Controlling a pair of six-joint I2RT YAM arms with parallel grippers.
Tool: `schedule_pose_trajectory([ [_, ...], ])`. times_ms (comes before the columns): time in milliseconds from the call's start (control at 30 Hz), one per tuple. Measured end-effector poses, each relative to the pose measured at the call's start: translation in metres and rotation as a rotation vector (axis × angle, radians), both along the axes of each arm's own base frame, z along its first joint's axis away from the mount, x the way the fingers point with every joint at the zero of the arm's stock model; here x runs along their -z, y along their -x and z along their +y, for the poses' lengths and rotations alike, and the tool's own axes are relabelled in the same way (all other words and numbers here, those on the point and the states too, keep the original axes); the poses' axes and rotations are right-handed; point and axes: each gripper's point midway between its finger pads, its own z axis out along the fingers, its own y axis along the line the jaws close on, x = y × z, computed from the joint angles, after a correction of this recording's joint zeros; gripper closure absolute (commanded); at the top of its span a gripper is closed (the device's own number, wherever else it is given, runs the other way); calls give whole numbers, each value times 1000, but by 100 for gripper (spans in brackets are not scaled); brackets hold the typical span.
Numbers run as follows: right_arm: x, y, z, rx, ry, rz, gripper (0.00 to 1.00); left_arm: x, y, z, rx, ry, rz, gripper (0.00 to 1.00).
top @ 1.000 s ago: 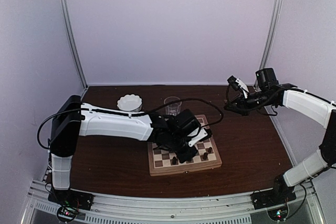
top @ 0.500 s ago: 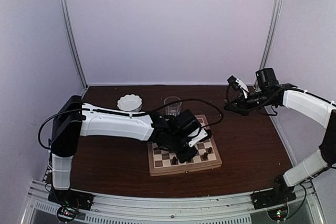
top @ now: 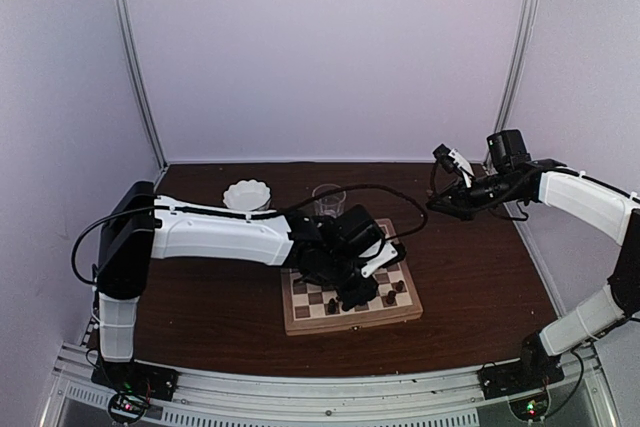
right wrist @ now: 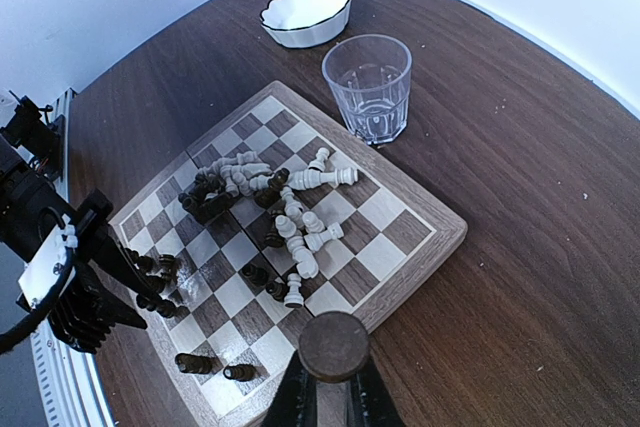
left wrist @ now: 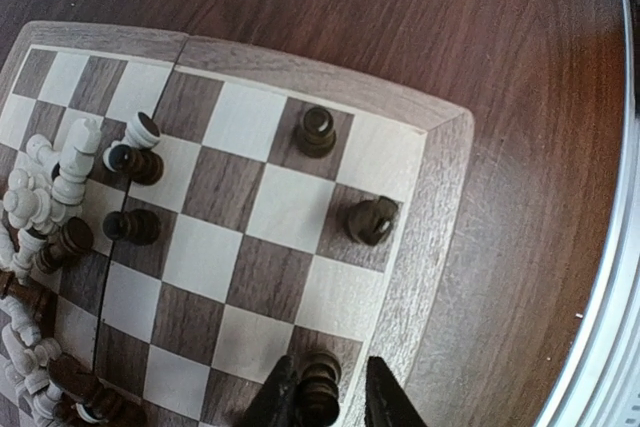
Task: Set up the chess pieces on the board
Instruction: Place the queen at d8.
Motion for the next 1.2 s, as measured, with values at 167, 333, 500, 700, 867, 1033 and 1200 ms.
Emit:
schedule_pose_trajectory([
  [167,0,0,0,0,0,0,97,-2,1,-2,6,8,8,77],
  [333,0,0,0,0,0,0,96,-2,3,-2,11,12,20,78],
  [500,0,0,0,0,0,0,96,-2,3,-2,9,13,24,78],
  [700,1,0,0,0,0,3,96,-2,2,-2,8,13,23,78],
  [867,2,0,0,0,1,5,96,-1,2,-2,6,12,24,79],
  [1033,2,0,0,0,1,6,96,5,2,-1,3,2,30,78],
  [1200,2,0,0,0,1,6,96,11,2,0,0,-11,37,77],
])
